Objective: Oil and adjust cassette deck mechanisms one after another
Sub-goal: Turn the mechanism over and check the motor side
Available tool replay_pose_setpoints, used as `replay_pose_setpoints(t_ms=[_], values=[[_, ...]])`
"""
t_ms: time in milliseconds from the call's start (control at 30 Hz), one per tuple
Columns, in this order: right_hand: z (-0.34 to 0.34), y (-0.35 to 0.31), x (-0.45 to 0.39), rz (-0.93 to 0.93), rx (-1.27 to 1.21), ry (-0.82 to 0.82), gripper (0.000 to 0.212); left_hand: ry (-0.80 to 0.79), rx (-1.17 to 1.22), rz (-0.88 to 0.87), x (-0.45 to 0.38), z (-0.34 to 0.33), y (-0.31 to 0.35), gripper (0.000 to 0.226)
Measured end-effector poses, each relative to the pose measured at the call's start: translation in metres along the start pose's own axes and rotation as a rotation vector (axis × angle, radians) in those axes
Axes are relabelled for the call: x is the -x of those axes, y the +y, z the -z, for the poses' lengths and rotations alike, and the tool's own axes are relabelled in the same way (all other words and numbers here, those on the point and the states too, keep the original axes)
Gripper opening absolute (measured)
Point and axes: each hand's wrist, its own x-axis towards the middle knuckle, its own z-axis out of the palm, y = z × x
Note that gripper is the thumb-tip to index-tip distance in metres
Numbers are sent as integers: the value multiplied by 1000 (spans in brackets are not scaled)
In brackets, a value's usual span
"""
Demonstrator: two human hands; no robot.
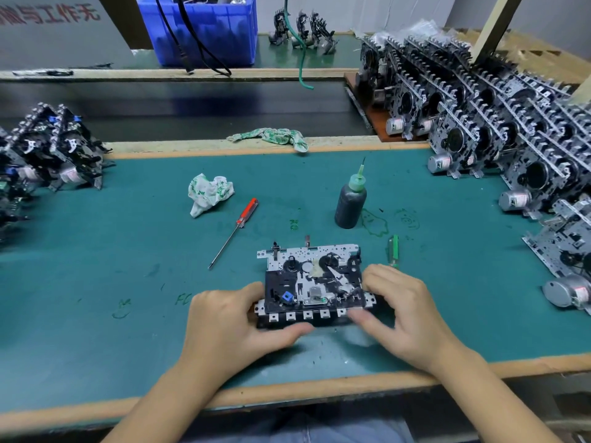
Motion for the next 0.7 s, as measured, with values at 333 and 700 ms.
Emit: replay_pose_setpoints(t_ms=[333, 700], values=[[6, -25, -18, -451, -564, 7, 61, 91, 402, 263, -13, 11, 7, 57], [10, 0, -35, -326, -126, -163, 48, 87, -204, 161, -41, 31, 13, 47]])
